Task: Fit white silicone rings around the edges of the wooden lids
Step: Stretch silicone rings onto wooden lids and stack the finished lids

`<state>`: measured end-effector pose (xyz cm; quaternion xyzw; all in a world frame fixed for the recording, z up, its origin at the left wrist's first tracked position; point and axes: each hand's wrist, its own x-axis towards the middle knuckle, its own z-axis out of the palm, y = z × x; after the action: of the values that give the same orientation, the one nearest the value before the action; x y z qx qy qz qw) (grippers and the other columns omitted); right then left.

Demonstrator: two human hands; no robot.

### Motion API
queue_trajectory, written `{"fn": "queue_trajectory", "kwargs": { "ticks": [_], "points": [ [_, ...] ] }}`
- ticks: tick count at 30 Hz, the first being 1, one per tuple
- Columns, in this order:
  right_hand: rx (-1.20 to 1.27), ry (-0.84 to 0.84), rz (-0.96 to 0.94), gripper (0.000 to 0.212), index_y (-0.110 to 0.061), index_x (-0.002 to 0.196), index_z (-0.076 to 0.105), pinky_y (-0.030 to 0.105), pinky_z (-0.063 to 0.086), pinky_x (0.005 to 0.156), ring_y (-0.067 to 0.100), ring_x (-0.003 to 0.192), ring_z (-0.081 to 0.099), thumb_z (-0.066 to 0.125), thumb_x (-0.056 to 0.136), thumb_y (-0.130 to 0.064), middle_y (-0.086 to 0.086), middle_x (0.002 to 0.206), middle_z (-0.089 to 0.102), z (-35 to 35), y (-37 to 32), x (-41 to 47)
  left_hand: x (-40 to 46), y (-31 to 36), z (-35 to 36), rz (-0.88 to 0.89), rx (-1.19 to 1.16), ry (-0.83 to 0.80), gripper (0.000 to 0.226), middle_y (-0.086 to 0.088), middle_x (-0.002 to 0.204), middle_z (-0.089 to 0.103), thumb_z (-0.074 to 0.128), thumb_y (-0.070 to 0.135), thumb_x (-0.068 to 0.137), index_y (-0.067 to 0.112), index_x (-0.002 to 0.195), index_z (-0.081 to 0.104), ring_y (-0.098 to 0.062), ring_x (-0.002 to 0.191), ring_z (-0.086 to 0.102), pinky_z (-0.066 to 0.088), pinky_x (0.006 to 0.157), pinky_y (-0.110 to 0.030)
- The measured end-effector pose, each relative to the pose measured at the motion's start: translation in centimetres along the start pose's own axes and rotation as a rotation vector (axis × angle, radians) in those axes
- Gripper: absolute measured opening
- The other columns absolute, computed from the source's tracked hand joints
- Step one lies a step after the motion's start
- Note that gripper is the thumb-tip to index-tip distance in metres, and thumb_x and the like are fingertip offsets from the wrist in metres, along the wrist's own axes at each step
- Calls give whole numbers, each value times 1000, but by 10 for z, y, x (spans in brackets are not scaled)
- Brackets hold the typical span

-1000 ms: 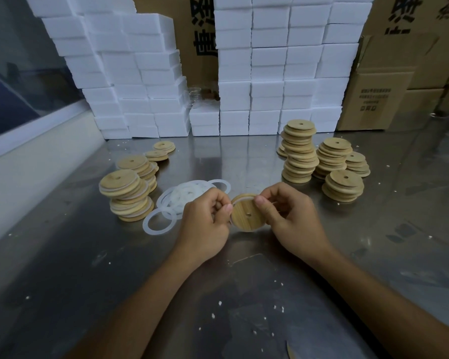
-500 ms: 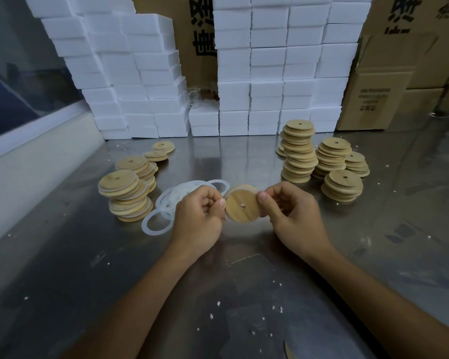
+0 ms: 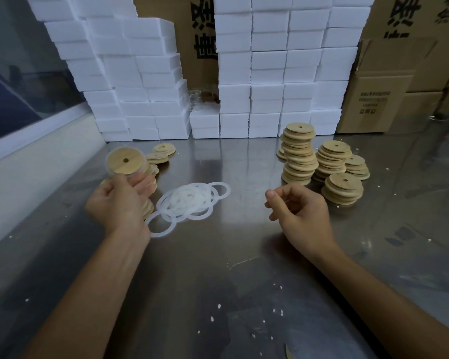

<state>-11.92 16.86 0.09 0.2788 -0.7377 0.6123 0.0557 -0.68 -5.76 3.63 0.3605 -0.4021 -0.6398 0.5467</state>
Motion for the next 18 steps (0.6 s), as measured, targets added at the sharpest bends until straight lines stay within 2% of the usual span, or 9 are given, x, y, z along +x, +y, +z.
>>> {"fn": "queue_trajectory", "kwargs": {
  "ticks": [2,5,9,11,14,16,18],
  "points": [
    [11,17,-7,15,-8,86,69,33,58,60,16,61,67,68,92,-21,2,75,71,-1,0,0,2,3,-1,-19,-58,31,21,-4,68,73,48,8,93,2,78,62,-18,68,75,57,58,-22],
    [3,49,-40,14,-9,87,69,29,57,60,17,64,67,67,92,-21,1,75,70,-4,0,1,2,4,0,-47,-88,48,23,-6,70,70,44,6,94,2,76,59,-18,68,74,56,57,-21],
    [-66,215,-75,14,-9,84,70,36,56,66,11,66,64,68,92,-20,-2,72,68,-11,0,7,3,3,0,-105,-27,29,29,-7,83,73,39,15,96,1,91,64,-17,73,75,56,58,-21],
    [-205,285,-125,13,-12,84,70,40,54,73,8,71,62,67,91,-22,-6,74,67,-19,2,11,2,3,-1,-83,-10,59,28,-8,81,72,38,17,97,3,87,61,-17,69,75,56,55,-24],
    [-567,311,-118,15,-17,94,69,46,42,94,22,99,56,63,90,-30,-1,95,67,-33,11,18,-3,3,-1,-13,69,113,26,-5,66,67,38,19,93,6,80,56,-21,59,73,52,47,-29],
    [-737,276,-17,25,-20,109,65,48,30,102,26,118,46,63,87,-33,3,116,62,-41,19,21,-4,2,0,25,105,127,24,-3,56,59,38,20,88,5,88,56,-23,49,69,41,40,-23],
    [-814,202,99,39,-21,122,60,52,25,108,27,133,35,65,85,-35,5,134,52,-47,24,23,-5,1,2,72,133,127,24,-7,58,54,39,23,84,8,92,54,-22,35,59,32,34,-16]
  ]
}}
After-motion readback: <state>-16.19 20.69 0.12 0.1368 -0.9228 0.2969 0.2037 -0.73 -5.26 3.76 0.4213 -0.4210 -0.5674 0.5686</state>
